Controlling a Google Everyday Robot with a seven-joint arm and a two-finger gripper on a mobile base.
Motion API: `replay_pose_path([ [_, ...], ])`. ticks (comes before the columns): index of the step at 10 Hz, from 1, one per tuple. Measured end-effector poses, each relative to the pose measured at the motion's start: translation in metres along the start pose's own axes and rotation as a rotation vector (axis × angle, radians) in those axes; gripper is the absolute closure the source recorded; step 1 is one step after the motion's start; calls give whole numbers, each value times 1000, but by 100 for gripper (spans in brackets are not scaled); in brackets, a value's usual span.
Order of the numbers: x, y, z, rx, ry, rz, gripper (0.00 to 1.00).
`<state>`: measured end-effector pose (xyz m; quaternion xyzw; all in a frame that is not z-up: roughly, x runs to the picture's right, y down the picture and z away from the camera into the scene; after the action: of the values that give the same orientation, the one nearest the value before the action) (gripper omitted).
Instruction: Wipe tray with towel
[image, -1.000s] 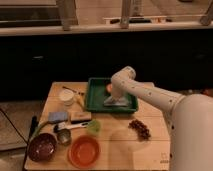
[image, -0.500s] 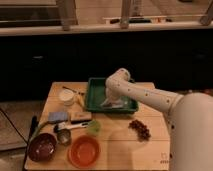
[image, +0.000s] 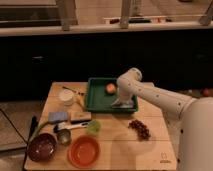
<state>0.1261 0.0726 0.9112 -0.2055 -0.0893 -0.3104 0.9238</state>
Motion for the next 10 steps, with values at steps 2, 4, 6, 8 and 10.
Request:
replay_pose_path([
  [2, 10, -12, -4, 19, 27, 12, 97],
  [4, 3, -42, -3, 33, 39, -3, 97],
  [6, -16, -71, 3, 34, 36, -36, 97],
  [8, -37, -85, 8, 32, 19, -99, 97],
  [10, -54, -78, 7, 32, -17, -138, 97],
])
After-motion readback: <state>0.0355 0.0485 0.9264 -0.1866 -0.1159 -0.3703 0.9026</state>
